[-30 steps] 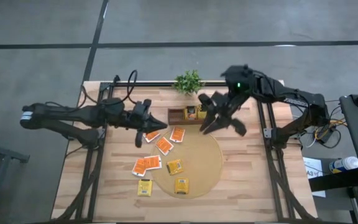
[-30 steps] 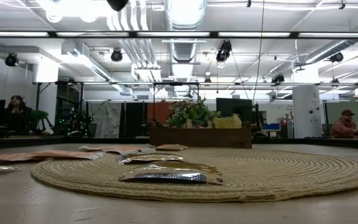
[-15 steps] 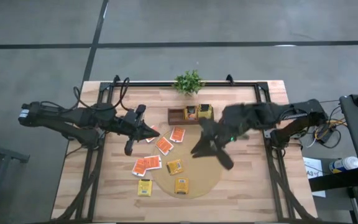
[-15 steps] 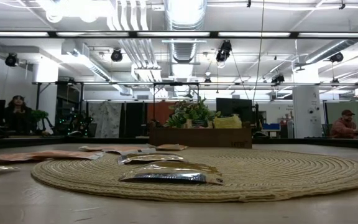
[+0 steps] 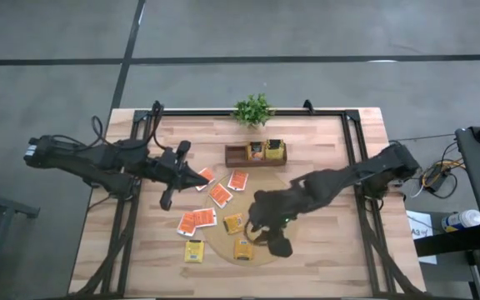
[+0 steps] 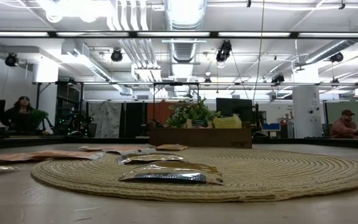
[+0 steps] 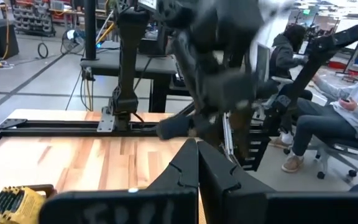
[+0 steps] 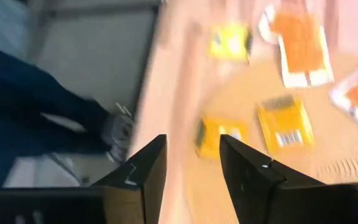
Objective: Pick & Place Tea
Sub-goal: Put the orange tea bag into the middle section of the wooden organizer
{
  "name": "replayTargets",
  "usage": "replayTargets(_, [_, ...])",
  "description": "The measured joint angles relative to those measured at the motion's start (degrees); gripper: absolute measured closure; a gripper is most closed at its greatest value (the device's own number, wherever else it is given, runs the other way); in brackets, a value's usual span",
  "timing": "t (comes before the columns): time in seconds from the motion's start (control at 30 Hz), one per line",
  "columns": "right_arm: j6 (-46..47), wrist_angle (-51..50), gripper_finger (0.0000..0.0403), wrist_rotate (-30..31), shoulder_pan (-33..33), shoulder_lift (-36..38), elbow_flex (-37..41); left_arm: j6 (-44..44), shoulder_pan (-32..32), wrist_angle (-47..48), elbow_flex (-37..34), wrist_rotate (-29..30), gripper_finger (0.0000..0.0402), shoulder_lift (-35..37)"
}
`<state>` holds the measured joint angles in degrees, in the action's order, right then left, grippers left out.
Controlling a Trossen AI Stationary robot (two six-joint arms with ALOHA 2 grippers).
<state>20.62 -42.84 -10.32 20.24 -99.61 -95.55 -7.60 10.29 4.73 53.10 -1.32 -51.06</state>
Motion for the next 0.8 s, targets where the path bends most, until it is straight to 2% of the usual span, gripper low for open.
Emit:
replayTargets(0.17, [-2.32,-5.84,0.0250,3.70,2.65,-4.29,0.02,-0.50,0.70,0.83,0.00,1.48,0.0401,0.56])
replayTargets(0.5, [-10.28,-5.92,0.0246,4.62,6.12,-13.46,-1.32,-0.28,1.72,1.93,0.00,1.47,0.0402,1.28])
replayTargets(0.8, [-25.15,-6.86,0.0235,8.37,7.90,-24.75,-11.09,0.34,2.10,1.95,0.00,0.29,0.0402,2.39])
